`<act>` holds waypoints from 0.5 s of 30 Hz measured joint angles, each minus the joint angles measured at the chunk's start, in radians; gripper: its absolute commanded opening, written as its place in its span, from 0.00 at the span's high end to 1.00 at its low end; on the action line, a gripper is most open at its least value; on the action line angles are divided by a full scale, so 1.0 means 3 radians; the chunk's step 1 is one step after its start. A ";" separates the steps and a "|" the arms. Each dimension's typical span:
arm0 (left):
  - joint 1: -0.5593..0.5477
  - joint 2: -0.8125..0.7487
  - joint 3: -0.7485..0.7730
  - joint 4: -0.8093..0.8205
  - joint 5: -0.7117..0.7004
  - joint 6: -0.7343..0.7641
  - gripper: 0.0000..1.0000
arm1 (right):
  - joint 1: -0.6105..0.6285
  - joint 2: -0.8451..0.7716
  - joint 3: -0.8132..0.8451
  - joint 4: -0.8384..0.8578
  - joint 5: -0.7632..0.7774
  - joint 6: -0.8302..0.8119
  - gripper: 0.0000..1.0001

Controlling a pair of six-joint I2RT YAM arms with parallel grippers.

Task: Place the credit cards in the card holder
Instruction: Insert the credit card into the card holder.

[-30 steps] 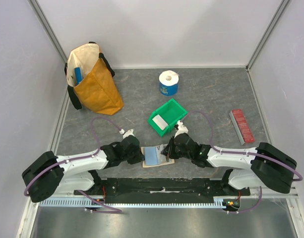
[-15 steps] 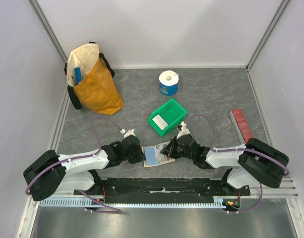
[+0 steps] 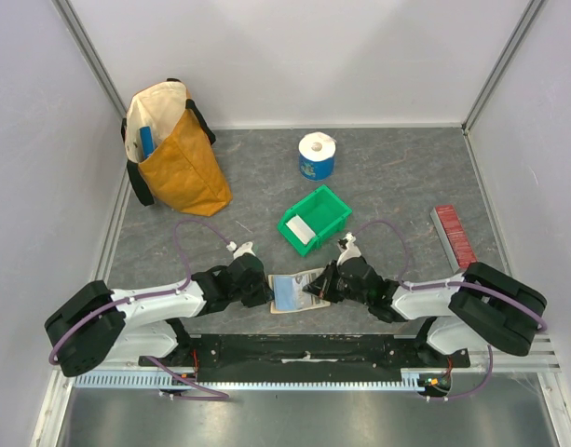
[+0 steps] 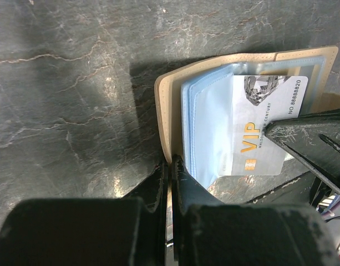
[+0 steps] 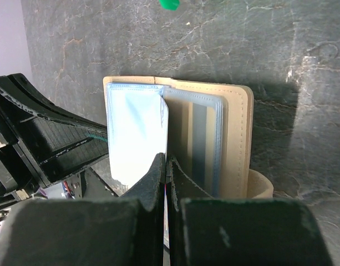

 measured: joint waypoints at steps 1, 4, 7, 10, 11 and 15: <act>0.0000 0.0003 0.0000 0.0004 0.0001 0.0000 0.98 | 0.0000 -0.0023 -0.0001 -0.0032 0.0000 0.0005 1.00; 0.0000 0.0005 0.0000 0.0011 0.0005 0.0000 0.98 | 0.0000 -0.0039 -0.0001 -0.0071 0.0000 0.0008 1.00; 0.0000 0.0015 0.0000 0.0020 0.0011 0.0000 0.98 | 0.0000 -0.0027 0.0009 -0.0072 -0.0015 0.0008 1.00; 0.0000 0.0020 0.0000 0.0025 0.0015 0.0000 0.98 | -0.0003 0.0038 0.0028 -0.0025 -0.0042 0.0023 1.00; 0.0000 0.0023 0.0000 0.0025 0.0017 0.0000 0.98 | -0.0003 0.0067 0.0038 -0.0006 -0.0051 0.0034 1.00; 0.0000 0.0025 0.0000 0.0029 0.0019 0.0001 0.98 | 0.0010 0.0198 0.0134 0.0032 -0.0118 0.0067 1.00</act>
